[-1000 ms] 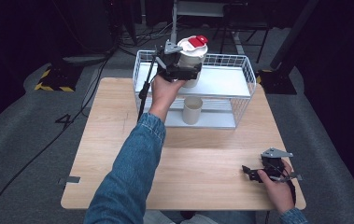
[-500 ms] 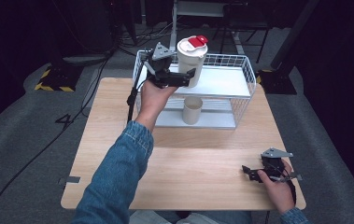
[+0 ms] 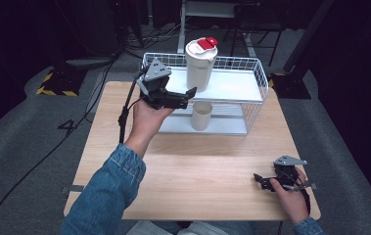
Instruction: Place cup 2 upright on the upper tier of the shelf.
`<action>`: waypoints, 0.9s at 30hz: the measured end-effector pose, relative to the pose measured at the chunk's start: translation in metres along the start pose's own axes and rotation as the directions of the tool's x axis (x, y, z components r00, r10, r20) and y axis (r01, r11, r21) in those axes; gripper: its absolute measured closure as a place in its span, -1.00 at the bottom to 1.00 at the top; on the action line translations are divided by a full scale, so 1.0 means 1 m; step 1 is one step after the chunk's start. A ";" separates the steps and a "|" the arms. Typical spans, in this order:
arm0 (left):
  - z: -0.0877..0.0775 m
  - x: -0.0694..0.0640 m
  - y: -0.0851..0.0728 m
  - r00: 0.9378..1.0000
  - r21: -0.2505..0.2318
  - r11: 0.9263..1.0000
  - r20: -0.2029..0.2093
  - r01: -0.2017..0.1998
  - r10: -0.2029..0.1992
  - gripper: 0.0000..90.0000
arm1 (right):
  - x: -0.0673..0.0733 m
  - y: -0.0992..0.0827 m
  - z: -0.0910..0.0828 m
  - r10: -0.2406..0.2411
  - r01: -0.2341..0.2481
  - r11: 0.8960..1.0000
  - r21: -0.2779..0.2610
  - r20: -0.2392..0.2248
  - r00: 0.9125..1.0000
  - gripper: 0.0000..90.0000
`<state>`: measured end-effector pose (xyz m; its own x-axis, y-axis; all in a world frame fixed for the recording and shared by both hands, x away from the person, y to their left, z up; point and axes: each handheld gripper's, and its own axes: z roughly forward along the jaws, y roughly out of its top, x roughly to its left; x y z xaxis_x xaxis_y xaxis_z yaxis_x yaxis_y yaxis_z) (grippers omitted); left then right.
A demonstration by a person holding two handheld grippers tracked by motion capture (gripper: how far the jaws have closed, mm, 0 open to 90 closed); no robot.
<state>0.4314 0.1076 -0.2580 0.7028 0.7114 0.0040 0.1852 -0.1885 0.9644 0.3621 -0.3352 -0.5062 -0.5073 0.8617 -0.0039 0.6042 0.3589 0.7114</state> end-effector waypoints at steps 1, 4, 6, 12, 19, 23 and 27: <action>-0.005 0.000 -0.001 1.000 0.001 1.000 0.003 0.002 -0.002 -1.00 | 0.000 0.000 0.000 -0.001 0.001 1.000 0.000 0.000 1.000 -1.00; -0.020 -0.001 -0.005 1.000 0.000 1.000 0.022 0.014 -0.014 -1.00 | 0.000 0.000 0.000 0.000 0.000 1.000 0.000 0.000 1.000 -1.00; -0.031 -0.002 -0.008 1.000 -0.001 1.000 0.022 0.010 -0.010 -1.00 | 0.000 0.000 0.000 -0.001 0.001 1.000 0.000 0.000 1.000 -1.00; -0.056 -0.007 -0.021 1.000 0.016 1.000 0.017 -0.004 0.003 -1.00 | 0.000 0.000 0.000 -0.001 0.001 1.000 0.000 0.000 1.000 -1.00; -0.075 -0.011 -0.044 1.000 0.063 0.998 -0.007 -0.021 0.021 -1.00 | 0.000 0.000 0.000 -0.001 0.001 1.000 0.000 0.000 1.000 -1.00; -0.082 -0.010 -0.056 1.000 0.068 0.998 0.000 0.000 0.000 -1.00 | 0.000 0.000 0.000 -0.001 0.001 1.000 0.000 0.000 1.000 -1.00; -0.089 -0.012 -0.067 1.000 0.096 0.995 -0.008 -0.001 0.002 -1.00 | 0.000 0.000 0.000 -0.001 0.001 1.000 0.000 0.000 1.000 -1.00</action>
<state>0.3493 0.1725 -0.2994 0.6976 0.7165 0.0077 0.2498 -0.2532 0.9346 0.3621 -0.3352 -0.5062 -0.5077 0.8615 -0.0046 0.6040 0.3597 0.7112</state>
